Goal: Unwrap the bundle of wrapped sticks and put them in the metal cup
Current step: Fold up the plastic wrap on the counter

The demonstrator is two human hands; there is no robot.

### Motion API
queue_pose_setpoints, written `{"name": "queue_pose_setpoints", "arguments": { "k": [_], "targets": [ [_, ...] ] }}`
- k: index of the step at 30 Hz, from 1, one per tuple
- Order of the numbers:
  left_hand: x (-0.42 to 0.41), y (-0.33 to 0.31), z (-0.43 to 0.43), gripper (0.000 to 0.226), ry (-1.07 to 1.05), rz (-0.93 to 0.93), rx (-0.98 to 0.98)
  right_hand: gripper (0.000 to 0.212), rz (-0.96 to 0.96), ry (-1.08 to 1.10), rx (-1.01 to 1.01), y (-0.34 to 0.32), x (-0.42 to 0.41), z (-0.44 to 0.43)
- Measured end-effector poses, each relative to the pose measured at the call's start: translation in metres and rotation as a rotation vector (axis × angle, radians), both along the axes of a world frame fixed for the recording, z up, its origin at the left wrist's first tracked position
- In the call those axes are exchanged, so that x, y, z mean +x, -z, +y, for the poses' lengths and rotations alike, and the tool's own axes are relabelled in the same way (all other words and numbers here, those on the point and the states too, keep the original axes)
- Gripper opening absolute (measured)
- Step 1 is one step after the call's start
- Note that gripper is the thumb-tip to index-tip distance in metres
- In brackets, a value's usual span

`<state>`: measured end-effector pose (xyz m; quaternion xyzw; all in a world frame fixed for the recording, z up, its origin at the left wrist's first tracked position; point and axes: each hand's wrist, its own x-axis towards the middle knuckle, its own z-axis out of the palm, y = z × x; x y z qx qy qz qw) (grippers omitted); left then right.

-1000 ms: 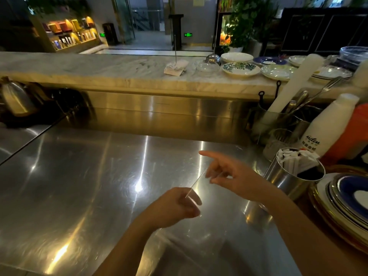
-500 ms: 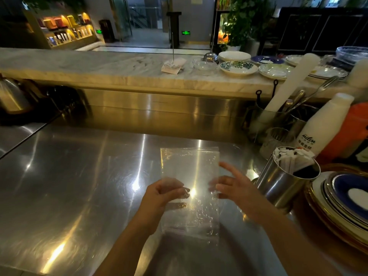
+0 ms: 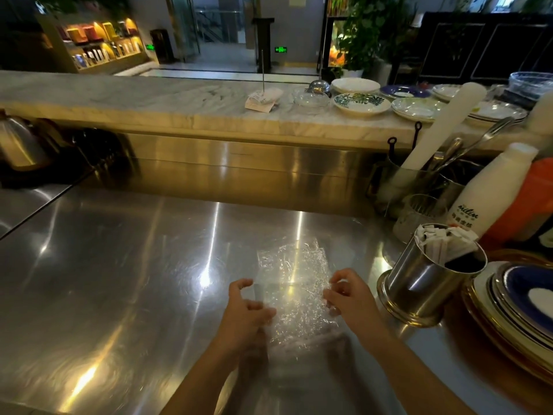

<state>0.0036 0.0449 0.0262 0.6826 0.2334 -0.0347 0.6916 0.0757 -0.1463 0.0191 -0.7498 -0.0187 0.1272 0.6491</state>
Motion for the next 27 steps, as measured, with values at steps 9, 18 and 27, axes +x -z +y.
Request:
{"name": "queue_pose_setpoints", "arguments": {
  "k": [9, 18, 27],
  "targets": [
    [0.017, 0.024, -0.001, 0.027, 0.063, -0.1, 0.469, 0.029, -0.1, -0.111, -0.341, 0.021, 0.011, 0.013],
    [0.029, 0.056, 0.001, 0.052, 0.359, -0.08, 1.035, 0.038, -0.27, -0.222, -0.944, 0.046, 0.015, 0.021],
    [0.041, 0.037, 0.014, 0.04, 0.596, -0.08, 1.281, 0.026, -0.372, -0.421, -1.113, 0.031, 0.034, 0.014]
  ]
}}
